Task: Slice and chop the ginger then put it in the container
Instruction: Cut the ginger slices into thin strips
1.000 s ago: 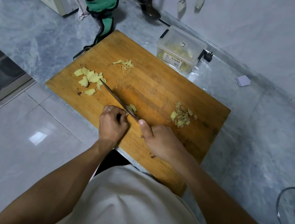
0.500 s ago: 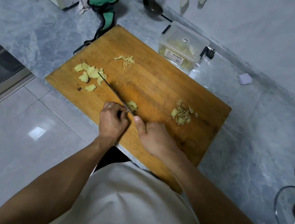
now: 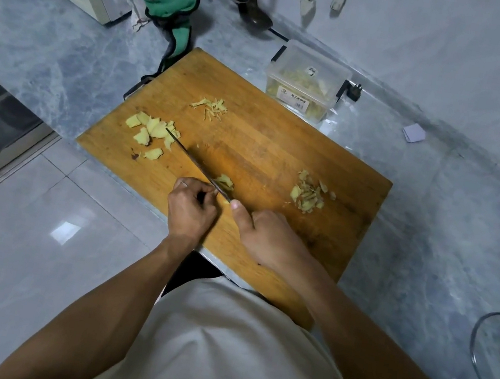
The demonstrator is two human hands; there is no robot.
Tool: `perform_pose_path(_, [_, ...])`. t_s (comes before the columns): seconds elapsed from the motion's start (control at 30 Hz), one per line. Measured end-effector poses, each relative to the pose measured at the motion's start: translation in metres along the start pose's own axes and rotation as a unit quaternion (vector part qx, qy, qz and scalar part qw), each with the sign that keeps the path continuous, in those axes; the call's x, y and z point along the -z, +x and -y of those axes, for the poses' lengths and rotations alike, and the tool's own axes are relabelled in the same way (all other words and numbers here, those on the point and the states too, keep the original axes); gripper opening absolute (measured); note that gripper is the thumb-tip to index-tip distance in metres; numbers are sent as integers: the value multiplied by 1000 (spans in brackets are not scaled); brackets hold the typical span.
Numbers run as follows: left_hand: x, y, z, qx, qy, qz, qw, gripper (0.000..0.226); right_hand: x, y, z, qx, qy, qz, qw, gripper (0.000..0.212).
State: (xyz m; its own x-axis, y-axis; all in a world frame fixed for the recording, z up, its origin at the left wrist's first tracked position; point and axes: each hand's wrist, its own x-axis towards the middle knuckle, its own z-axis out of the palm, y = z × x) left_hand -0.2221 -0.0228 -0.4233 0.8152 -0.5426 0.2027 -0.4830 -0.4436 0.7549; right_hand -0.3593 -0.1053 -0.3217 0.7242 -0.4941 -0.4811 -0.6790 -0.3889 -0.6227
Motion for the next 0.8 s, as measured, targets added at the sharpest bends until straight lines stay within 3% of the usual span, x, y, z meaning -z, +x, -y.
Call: perform_pose_path(0.8, [-2,-1,5,-39,25,8,999,11,-17,15,4,-11,13,-21,1000,69])
